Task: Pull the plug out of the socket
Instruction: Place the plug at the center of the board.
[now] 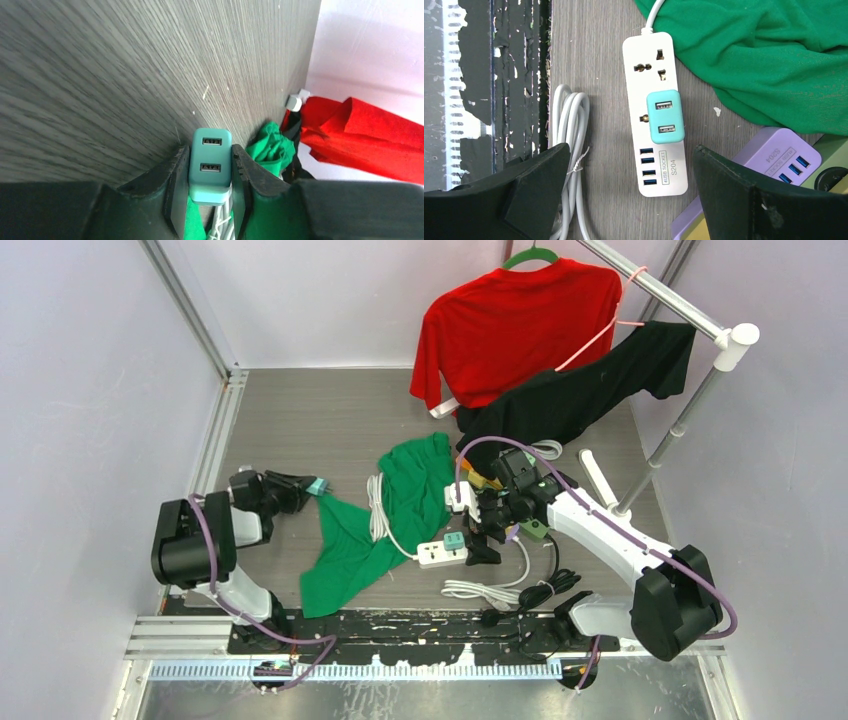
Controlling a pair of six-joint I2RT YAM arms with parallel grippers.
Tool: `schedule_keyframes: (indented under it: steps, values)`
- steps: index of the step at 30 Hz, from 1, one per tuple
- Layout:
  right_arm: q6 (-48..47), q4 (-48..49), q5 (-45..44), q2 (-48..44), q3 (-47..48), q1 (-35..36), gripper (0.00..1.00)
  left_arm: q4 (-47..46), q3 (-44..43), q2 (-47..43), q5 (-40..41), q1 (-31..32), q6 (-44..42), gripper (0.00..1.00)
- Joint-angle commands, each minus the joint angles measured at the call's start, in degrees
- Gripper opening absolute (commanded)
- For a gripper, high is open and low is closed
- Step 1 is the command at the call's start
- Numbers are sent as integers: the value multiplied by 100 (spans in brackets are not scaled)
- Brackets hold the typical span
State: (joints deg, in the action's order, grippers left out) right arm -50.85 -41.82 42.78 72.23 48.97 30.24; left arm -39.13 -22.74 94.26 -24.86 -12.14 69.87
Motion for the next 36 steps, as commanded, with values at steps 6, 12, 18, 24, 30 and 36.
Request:
schedule_keyframes:
  steps: [6, 12, 18, 24, 30, 36]
  values:
    - [-92, 40, 169, -96, 104, -27, 97, 1688, -171, -1318, 1544, -53, -599, 72]
    - [-104, 12, 152, -102, 102, -44, 97, 2714, -225, -2429, 2031, -52, -919, 87]
    - [-177, -9, 224, -129, 83, -78, 97, 2256, 126, -3448, 1365, -54, -1070, 91]
    - [-289, -5, 265, -138, 26, -88, 97, 94, 521, -3674, -790, 82, -1230, 89]
    - [-372, 37, 277, -138, -39, -123, 97, -366, 379, -3701, -1352, 1445, -2071, 88]
    - [-347, 383, 340, -273, -247, -170, 96, -176, 844, -4444, -222, 3840, -4850, 84]
